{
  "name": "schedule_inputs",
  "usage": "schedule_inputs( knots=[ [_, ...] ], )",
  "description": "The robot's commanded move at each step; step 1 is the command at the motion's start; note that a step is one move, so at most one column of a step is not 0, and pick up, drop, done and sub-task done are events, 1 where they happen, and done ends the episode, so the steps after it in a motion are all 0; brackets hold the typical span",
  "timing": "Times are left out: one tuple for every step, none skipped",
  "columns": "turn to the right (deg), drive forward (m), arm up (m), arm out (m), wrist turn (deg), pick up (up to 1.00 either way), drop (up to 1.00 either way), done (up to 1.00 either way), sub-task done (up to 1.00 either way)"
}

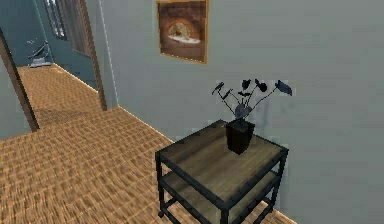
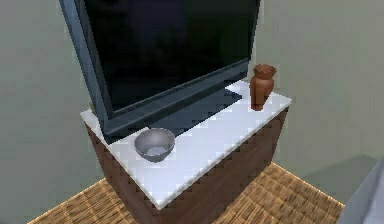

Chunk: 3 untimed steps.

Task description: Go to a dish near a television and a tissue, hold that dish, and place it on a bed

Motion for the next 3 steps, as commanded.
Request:
schedule_inputs(
  knots=[
    [0.0,0.00,0.38,0.00,0.0,0.00,0.00,0.00,0.00],
    [0.0,0.00,0.00,0.36,0.0,0.00,0.00,0.00,0.00],
    [0.0,0.00,0.00,0.00,45.0,0.00,0.00,0.00,0.00]
  ],
)
